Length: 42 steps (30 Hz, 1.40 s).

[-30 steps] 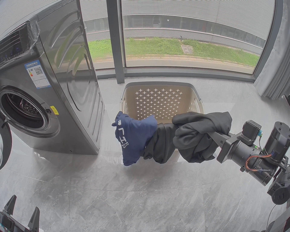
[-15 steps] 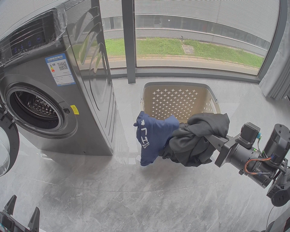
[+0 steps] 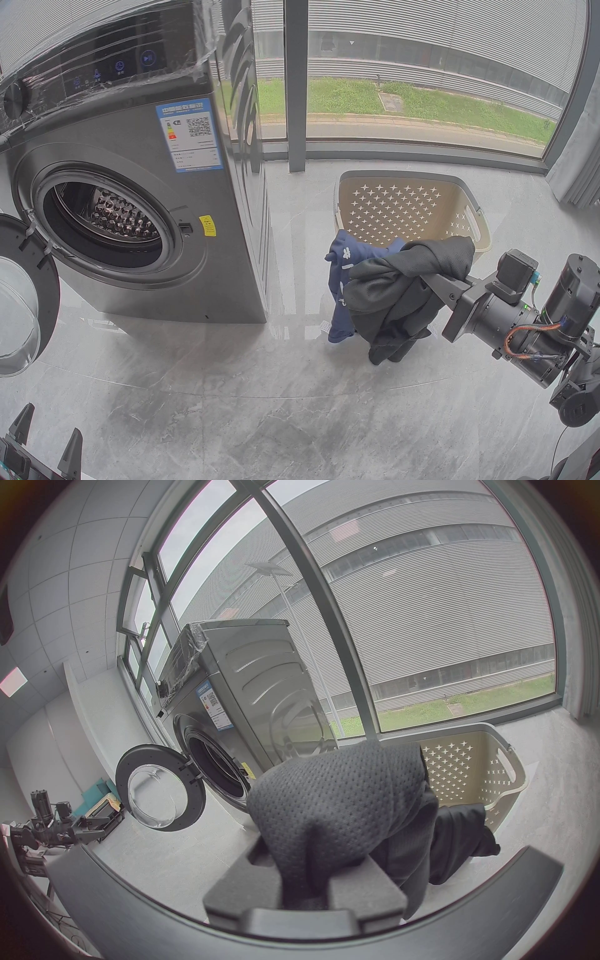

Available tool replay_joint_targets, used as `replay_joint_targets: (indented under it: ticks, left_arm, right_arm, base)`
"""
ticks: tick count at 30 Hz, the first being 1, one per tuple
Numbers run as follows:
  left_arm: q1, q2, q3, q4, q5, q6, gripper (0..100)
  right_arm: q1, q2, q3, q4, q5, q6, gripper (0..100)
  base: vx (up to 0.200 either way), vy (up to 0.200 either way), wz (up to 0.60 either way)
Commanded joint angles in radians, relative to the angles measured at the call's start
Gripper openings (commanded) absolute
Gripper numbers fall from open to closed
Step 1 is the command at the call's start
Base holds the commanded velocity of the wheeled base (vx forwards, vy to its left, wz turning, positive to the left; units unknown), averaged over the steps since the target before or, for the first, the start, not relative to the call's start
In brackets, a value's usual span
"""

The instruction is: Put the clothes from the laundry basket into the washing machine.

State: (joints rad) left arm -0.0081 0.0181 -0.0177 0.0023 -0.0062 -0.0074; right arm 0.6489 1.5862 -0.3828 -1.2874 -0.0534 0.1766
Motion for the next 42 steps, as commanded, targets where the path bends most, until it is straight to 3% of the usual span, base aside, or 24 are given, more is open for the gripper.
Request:
replay_joint_targets:
  ticks: [1, 5, 23, 29, 42]
  left_arm:
    - [0.0, -0.009, 0.015, 0.001, 0.0, 0.0, 100]
    - [0.0, -0.009, 0.015, 0.001, 0.0, 0.0, 100]
    - [0.0, -0.009, 0.016, 0.001, 0.0, 0.0, 100]
    - [0.0, -0.009, 0.016, 0.001, 0.0, 0.0, 100]
    - [0.0, -0.009, 0.016, 0.001, 0.0, -0.002, 100]
  right_arm:
    - [0.0, 0.009, -0.001, -0.001, 0.0, 0.0, 0]
    - [-0.008, 0.011, -0.002, 0.0, -0.002, 0.0, 0]
    - [-0.066, 0.051, -0.013, -0.035, -0.014, 0.001, 0]
    - [-0.066, 0.051, -0.016, -0.036, -0.014, 0.001, 0]
    - [-0.058, 0.051, -0.021, -0.036, -0.016, 0.001, 0]
  base:
    - [0.0, 0.0, 0.0]
    - [0.0, 0.0, 0.0]
    - [-0.2, 0.0, 0.0]
    - [0.0, 0.0, 0.0]
    - [0.0, 0.2, 0.0]
